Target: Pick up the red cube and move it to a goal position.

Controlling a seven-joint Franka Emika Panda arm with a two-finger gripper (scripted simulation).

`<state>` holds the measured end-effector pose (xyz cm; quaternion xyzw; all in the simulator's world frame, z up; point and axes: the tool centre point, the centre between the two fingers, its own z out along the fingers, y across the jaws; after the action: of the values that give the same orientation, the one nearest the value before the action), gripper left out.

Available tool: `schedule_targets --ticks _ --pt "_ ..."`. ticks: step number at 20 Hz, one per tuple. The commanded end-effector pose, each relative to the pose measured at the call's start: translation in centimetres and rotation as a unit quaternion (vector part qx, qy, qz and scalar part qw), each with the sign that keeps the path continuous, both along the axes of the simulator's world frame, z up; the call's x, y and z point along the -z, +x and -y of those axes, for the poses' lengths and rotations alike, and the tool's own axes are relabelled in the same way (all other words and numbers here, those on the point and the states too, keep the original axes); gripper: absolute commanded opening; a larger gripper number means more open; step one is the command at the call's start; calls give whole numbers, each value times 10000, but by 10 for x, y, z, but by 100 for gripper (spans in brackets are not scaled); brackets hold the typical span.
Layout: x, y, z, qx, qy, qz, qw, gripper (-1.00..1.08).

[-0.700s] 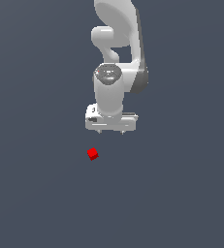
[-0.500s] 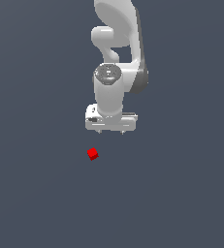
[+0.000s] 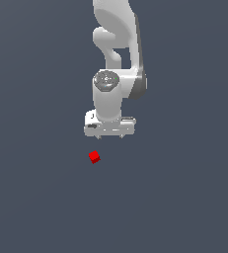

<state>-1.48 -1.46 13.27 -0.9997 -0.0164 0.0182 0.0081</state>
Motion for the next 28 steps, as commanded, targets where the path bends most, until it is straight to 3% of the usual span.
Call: schedule_targets --ticks 1,10,20,28 --pt "7 1 6 -172 -2 11 9999 100" --pt "46 10 36 -1097 -8 79 9939 100" --pt "91 29 66 -2144 -18 159 9766 100" --pt "110 40 78 -2594 -24 192 9656 100"
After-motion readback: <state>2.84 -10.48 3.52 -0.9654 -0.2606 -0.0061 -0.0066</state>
